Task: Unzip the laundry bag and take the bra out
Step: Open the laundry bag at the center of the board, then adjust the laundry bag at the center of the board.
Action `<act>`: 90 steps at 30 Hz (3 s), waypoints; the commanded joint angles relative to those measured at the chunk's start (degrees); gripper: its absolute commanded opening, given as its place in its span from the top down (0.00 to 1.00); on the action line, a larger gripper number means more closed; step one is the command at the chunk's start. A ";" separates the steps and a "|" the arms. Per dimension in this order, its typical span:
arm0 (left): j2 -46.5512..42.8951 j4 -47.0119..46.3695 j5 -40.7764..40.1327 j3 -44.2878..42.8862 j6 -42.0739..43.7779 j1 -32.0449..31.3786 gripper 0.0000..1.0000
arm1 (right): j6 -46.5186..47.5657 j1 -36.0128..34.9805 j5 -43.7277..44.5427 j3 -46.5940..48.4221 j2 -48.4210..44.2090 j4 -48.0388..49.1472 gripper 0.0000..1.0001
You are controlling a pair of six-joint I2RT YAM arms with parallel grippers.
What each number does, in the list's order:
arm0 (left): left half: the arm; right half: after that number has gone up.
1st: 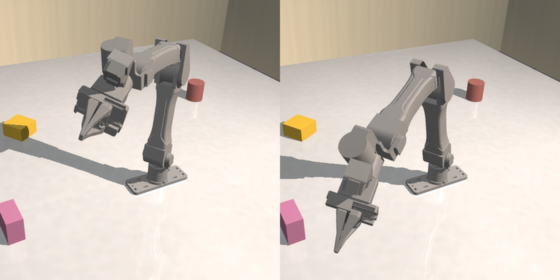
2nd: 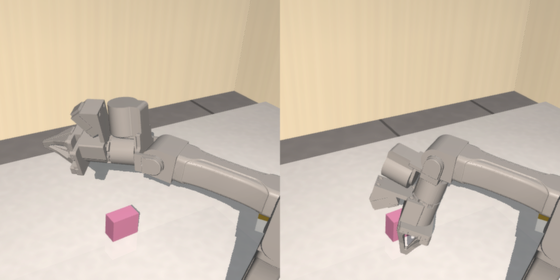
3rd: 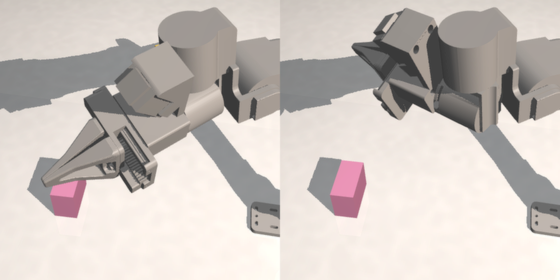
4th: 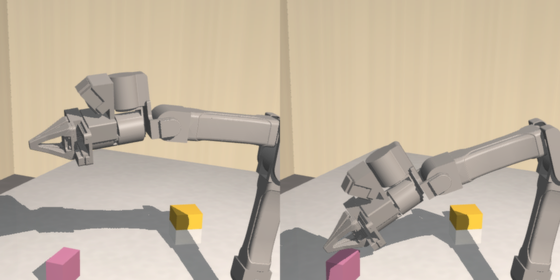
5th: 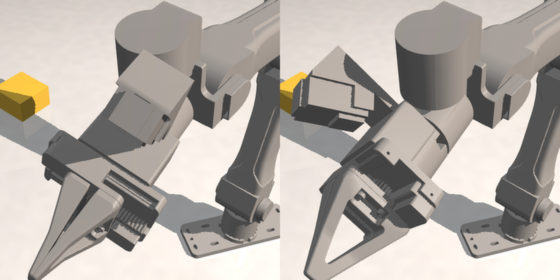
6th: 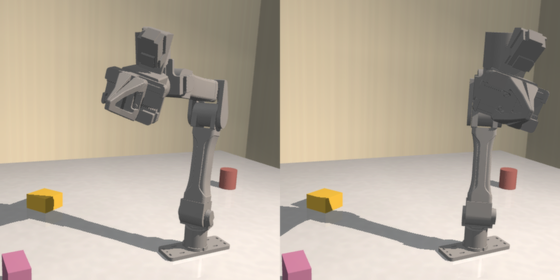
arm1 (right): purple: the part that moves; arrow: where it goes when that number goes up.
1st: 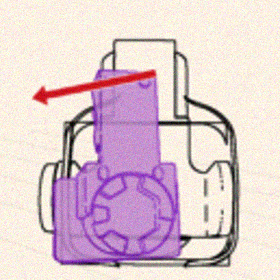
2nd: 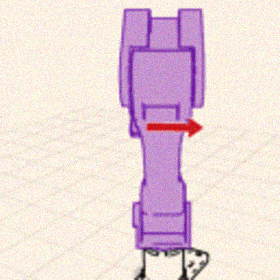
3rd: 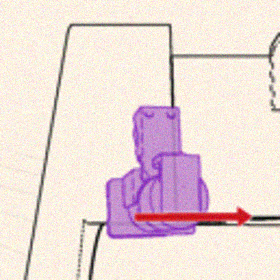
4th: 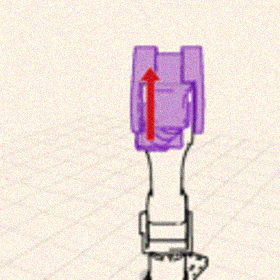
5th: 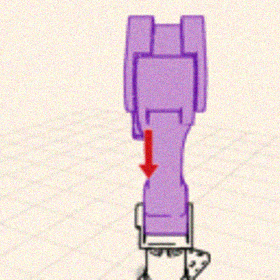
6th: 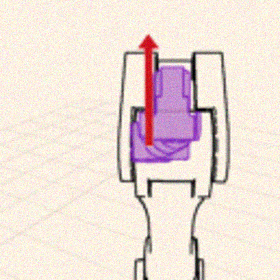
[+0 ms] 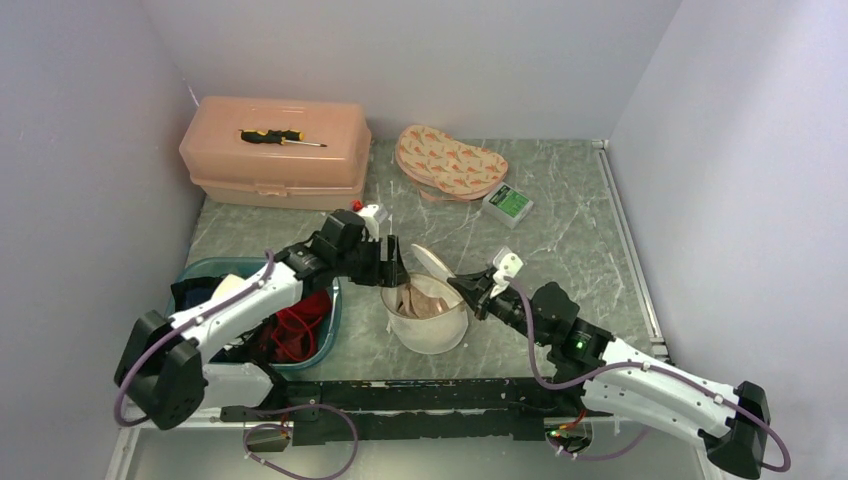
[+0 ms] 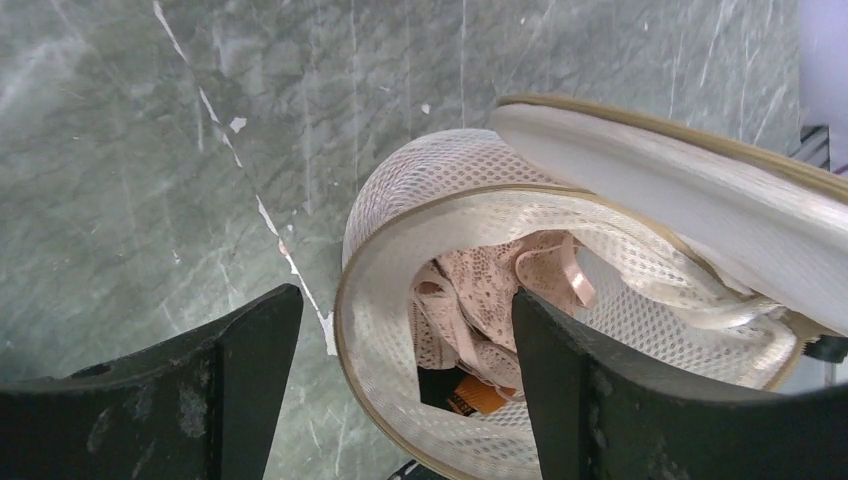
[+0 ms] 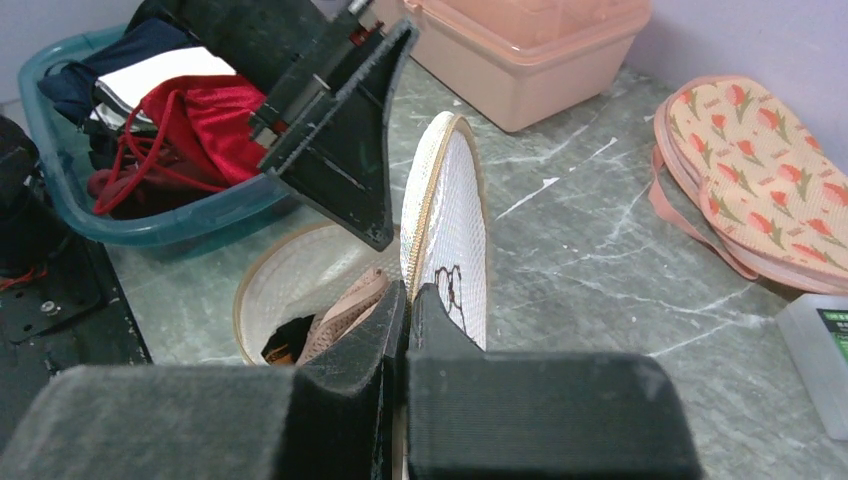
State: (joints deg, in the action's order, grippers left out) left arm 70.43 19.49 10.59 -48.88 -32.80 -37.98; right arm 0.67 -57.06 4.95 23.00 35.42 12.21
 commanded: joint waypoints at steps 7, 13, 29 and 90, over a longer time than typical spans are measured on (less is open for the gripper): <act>13.72 -6.74 17.74 -6.45 4.26 4.75 0.19 | -3.48 -0.34 -0.22 -2.31 -3.63 5.98 1.00; 15.63 -11.41 25.46 -3.74 2.49 4.76 0.26 | -4.61 -0.39 0.11 -4.52 -5.19 8.09 1.00; 11.79 -12.90 23.39 -0.87 0.92 4.60 0.97 | -9.83 -0.32 7.62 -10.34 -12.12 16.41 1.00; -9.80 -4.88 -4.34 9.08 -7.50 0.27 0.94 | -28.18 7.19 3.75 9.81 11.99 -17.78 0.13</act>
State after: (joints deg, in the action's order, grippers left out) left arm 61.28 14.28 4.08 -39.35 -40.32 -37.65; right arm -28.73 -53.45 20.95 29.89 42.70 -7.42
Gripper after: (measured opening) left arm 0.041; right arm 0.869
